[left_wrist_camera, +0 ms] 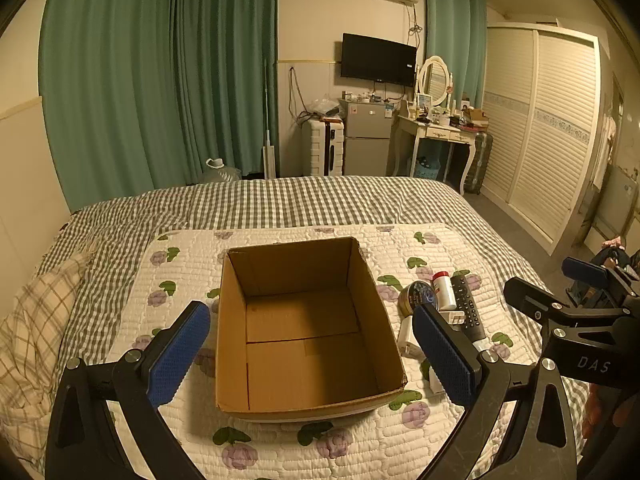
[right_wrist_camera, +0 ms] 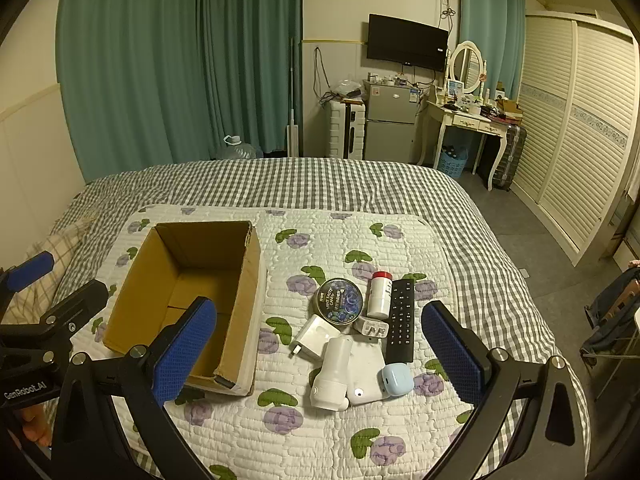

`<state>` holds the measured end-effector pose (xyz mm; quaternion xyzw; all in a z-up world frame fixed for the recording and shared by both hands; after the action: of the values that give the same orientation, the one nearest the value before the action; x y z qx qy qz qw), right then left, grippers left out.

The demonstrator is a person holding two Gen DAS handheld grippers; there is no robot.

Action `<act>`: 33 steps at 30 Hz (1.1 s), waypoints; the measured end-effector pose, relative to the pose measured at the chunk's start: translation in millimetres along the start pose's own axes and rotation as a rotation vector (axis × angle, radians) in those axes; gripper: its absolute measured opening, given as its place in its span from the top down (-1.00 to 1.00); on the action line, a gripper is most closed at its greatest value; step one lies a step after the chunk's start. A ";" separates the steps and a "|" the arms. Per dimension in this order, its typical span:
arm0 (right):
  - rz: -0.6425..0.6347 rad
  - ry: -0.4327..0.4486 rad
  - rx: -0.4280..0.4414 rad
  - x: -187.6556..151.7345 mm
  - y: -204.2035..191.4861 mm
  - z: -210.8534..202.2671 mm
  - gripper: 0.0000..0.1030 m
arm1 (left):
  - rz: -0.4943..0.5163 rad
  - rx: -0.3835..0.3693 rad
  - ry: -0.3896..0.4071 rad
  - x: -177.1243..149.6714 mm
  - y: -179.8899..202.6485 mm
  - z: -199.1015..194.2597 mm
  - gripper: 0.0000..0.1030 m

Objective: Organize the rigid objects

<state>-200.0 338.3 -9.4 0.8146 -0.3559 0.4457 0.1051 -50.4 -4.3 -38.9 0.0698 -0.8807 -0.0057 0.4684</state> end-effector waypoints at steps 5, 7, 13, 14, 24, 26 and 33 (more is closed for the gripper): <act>-0.009 -0.008 0.021 -1.7 -0.2 -0.3 -0.99 | -0.007 0.005 0.001 1.2 -1.5 -0.5 -1.00; -0.012 -0.011 0.028 -2.1 -1.0 -0.4 -0.99 | -0.007 0.012 0.001 0.8 -1.6 -1.0 -1.00; -0.022 -0.016 0.046 -3.2 -1.8 -1.4 -0.99 | -0.004 0.014 -0.004 0.4 -0.6 -0.4 -1.00; -0.024 -0.017 0.050 -3.4 -1.9 -1.8 -0.99 | -0.006 0.014 -0.005 0.3 -0.3 -0.3 -1.00; -0.033 -0.023 0.071 -5.8 -2.1 -3.8 -0.99 | -0.021 0.026 -0.005 2.1 -5.1 -0.5 -1.00; -0.033 -0.024 0.072 -5.5 -2.4 -3.6 -0.99 | -0.021 0.027 -0.006 1.5 -4.0 -0.2 -1.00; -0.084 -0.042 0.171 -11.0 -6.4 -12.3 -0.99 | -0.027 0.033 -0.011 1.3 -3.6 1.4 -1.00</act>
<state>-207.6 354.3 -10.1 0.8441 -0.2841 0.4523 0.0461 -51.8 -8.1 -38.8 0.0893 -0.8823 0.0020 0.4622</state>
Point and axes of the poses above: each gripper's, at about its wrist camera, not at the fingertips, and z roughly the way its jaws point, y to its right, x to its top, the point moved 6 cm from there along z, roughly the way its jaws point, and after that the axes turned 1 degree about y, right-handed, at the moved point
